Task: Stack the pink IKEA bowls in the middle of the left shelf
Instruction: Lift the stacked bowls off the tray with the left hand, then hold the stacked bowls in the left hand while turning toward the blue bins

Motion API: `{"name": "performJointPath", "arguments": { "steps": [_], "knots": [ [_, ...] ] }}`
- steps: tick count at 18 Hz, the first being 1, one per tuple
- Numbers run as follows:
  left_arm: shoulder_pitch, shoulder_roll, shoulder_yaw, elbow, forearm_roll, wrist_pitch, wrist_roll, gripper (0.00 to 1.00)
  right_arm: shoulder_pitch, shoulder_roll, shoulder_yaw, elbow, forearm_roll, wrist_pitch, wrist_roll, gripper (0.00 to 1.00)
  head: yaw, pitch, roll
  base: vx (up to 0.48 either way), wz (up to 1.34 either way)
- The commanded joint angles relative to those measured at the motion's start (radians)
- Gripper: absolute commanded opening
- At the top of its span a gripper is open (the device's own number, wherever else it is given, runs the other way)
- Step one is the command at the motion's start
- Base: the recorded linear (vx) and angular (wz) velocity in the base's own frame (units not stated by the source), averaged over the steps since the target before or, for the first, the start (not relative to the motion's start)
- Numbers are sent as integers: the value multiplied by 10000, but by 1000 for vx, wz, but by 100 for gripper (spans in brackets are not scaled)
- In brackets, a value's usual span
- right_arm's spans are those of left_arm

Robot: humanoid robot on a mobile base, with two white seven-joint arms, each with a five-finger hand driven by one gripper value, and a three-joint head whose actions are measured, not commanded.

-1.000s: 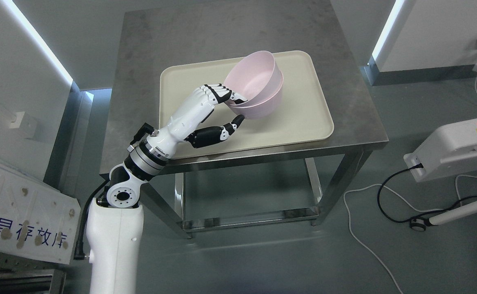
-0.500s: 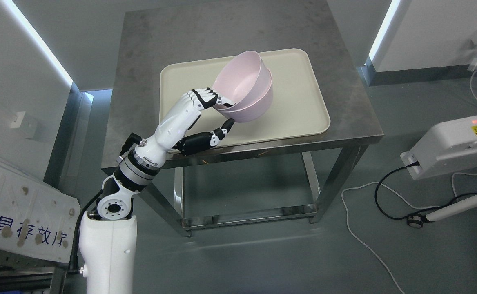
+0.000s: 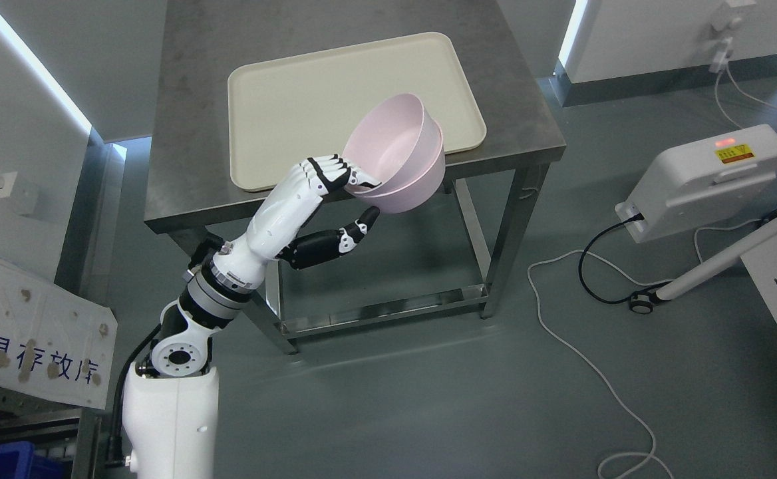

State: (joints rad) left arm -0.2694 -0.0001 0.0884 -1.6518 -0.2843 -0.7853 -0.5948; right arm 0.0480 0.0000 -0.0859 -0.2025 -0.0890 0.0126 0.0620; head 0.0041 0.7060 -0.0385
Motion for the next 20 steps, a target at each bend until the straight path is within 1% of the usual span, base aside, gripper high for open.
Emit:
{"name": "performJointPath", "arguments": {
  "steps": [1, 5, 7, 20],
  "knots": [
    [330, 175, 67, -601, 449, -1, -4, 13, -4, -174, 0, 0, 0, -3, -6, 100, 0, 0, 0, -276, -187],
    [546, 175, 435, -601, 694, -1, -19, 13, -4, -174, 0, 0, 0, -3, -6, 100, 0, 0, 0, -276, 7],
    [577, 175, 436, -570, 1261, -1, -203, 13, -4, -174, 0, 0, 0, -3, -6, 100, 0, 0, 0, -298, 121],
    [899, 175, 650, -632, 1462, -1, -219, 14, -4, -174, 0, 0, 0, -3, -6, 100, 0, 0, 0, -306, 66]
  ]
}}
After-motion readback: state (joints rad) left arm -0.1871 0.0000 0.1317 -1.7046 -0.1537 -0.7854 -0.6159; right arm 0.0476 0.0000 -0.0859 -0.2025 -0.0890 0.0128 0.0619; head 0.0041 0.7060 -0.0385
